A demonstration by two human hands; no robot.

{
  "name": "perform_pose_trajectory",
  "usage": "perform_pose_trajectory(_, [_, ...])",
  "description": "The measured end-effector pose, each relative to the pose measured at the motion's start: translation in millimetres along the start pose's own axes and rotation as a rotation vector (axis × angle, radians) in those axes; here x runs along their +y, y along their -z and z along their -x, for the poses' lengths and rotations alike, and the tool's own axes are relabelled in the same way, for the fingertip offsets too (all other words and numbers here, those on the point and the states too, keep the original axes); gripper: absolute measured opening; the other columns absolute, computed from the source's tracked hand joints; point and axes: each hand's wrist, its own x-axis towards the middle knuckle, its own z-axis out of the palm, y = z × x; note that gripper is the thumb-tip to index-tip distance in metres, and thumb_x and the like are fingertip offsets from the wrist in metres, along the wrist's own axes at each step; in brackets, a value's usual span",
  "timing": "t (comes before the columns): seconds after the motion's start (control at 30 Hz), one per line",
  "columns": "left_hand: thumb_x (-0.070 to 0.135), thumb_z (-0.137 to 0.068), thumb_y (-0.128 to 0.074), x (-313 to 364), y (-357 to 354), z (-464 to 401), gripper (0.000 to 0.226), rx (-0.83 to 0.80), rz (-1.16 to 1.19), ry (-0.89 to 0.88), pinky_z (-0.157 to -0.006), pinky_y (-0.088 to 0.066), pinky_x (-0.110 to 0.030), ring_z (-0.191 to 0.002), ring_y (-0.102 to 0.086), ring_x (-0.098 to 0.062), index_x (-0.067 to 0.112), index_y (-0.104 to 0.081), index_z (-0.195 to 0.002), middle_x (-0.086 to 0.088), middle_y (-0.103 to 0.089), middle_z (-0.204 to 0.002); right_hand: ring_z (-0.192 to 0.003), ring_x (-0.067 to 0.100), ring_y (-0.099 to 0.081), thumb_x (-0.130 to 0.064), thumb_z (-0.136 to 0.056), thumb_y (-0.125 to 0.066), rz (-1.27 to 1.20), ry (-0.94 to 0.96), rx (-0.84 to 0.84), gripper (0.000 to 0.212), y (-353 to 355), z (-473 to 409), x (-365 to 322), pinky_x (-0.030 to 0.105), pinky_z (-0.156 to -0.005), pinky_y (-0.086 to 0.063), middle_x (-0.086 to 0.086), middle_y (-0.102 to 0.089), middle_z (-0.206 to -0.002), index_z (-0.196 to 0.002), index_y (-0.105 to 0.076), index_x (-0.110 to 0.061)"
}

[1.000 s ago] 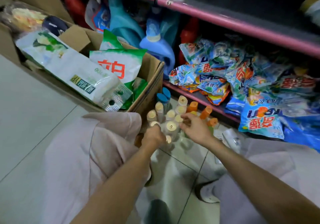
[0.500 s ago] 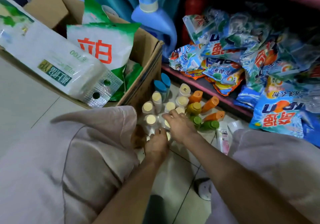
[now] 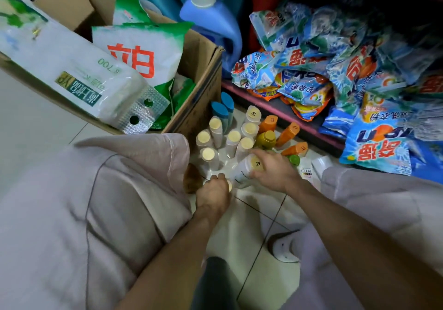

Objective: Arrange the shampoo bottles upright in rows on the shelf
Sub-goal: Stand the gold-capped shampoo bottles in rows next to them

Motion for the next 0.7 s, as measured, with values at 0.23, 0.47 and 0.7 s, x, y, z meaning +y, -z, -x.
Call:
perform_pose_trajectory(0.23, [0.035,-0.092,-0.055,-1,42,38,0.039,0.046,0.095,-0.169,-0.084,-0.052,-0.042,-0.104,-0.058,-0.029,0.015,-0.043,-0.124,-0.01,-0.056,-0.119,-0.096,0.024,-0.062,-0.047,-0.067,-0.07,-0.107,-0.075,0.173,0.057,43,73,22,0.035,-0.08,-0.053,0.002,-0.068,-0.106,-0.121,-0.059,-0.032])
perform_pose_trajectory(0.47, [0.036,-0.08,-0.067,10,95,70,0.031,0.302,0.464,-0.23,-0.069,-0.046,-0.027,-0.089,-0.061,-0.02,0.022,-0.058,-0.106,0.004,-0.06,-0.094,-0.063,0.006,-0.063,-0.023,-0.068,-0.082,-0.749,-0.199,0.533,0.022,83,153,41,0.02,-0.06,-0.053,-0.012,-0.068,-0.071,-0.087,-0.074,-0.032])
perform_pose_trajectory(0.7, [0.036,-0.074,-0.075,48,194,85,0.029,0.576,0.681,-0.329,-0.064,-0.035,-0.016,-0.081,-0.058,-0.01,0.023,-0.066,-0.098,0.008,-0.063,-0.084,-0.072,0.013,-0.065,-0.014,-0.079,-0.072,-1.261,-0.231,0.849,0.003,153,211,40,0.018,-0.05,-0.055,0.007,-0.068,-0.09,-0.08,-0.072,-0.017])
